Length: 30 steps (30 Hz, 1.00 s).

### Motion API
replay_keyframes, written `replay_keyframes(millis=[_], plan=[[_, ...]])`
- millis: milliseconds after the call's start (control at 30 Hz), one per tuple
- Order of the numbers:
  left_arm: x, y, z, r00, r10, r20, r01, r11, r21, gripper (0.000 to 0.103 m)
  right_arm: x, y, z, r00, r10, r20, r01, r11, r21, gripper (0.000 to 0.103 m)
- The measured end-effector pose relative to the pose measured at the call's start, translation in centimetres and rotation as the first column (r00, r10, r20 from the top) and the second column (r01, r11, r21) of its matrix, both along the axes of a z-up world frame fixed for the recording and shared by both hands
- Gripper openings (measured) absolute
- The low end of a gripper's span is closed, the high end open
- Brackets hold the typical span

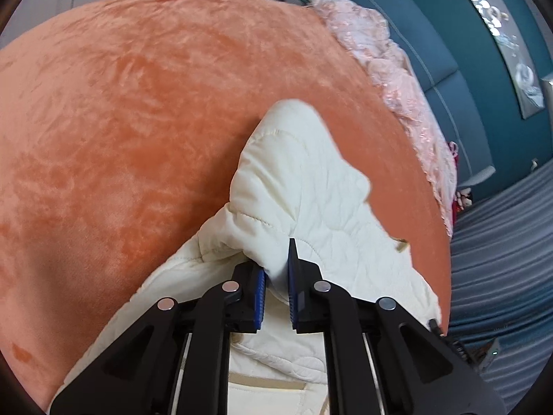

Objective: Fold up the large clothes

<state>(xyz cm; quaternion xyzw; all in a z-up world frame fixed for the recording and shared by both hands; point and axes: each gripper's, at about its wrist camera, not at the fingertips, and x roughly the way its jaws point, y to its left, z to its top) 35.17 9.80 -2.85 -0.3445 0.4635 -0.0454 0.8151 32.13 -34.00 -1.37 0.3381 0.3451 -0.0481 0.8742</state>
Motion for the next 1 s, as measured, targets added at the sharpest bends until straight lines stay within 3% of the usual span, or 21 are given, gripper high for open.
replay_keyframes(millis=[100, 200, 267, 367, 533, 633, 733, 800, 867, 933, 1000], plan=[[-1.1, -1.1, 0.9, 0.997, -0.071, 0.042, 0.069, 0.997, 0.046, 0.009, -3.5, 0.5, 3.1, 0.998, 0.019, 0.060, -0.011, 0.990, -0.139, 0.004], [-1.9, -3.2, -0.7, 0.991, -0.133, 0.002, 0.132, 0.982, 0.137, 0.009, -5.0, 1.2, 0.8, 0.998, 0.016, -0.063, -0.035, 0.947, -0.318, 0.004], [-2.2, -4.4, -2.3, 0.988, -0.149, -0.046, 0.155, 0.970, 0.189, 0.008, -5.2, 0.6, -2.3, 0.988, -0.011, -0.152, -0.040, 0.946, -0.323, 0.004], [-2.8, -5.3, -4.0, 0.985, -0.154, -0.077, 0.168, 0.960, 0.226, 0.008, -5.6, -0.2, -5.6, 0.976, -0.029, -0.218, -0.036, 0.956, -0.291, 0.004], [-2.5, -6.1, -5.0, 0.983, -0.168, -0.070, 0.181, 0.938, 0.295, 0.010, -5.0, -0.2, -7.8, 0.965, -0.021, -0.263, -0.059, 0.954, -0.294, 0.005], [-2.1, -6.1, -4.6, 0.986, -0.163, -0.044, 0.168, 0.930, 0.328, 0.012, -5.2, -0.2, -7.0, 0.964, -0.012, -0.264, -0.063, 0.960, -0.273, 0.012], [-1.9, -5.6, -2.9, 0.990, -0.142, 0.019, 0.121, 0.896, 0.428, 0.020, -6.7, 0.7, -4.0, 0.980, 0.038, -0.193, -0.084, 0.968, -0.237, 0.012], [-1.5, -4.7, -2.4, 0.991, -0.129, 0.017, 0.107, 0.880, 0.462, 0.027, -7.5, 2.3, -2.4, 0.983, 0.078, -0.164, -0.118, 0.960, -0.255, 0.012], [-1.4, -3.5, -2.1, 0.994, -0.108, -0.026, 0.108, 0.889, 0.444, 0.031, -7.9, 4.1, -1.4, 0.982, 0.099, -0.161, -0.143, 0.947, -0.287, 0.016], [-2.3, -2.5, -1.4, 0.997, -0.071, -0.030, 0.077, 0.900, 0.428, 0.039, -7.8, 5.4, -1.0, 0.979, 0.109, -0.170, -0.159, 0.935, -0.317, 0.019], [-3.7, -1.9, -0.4, 0.998, -0.058, -0.019, 0.061, 0.905, 0.421, 0.040, -7.7, 6.2, -0.6, 0.981, 0.078, -0.179, -0.140, 0.921, -0.363, 0.019]])
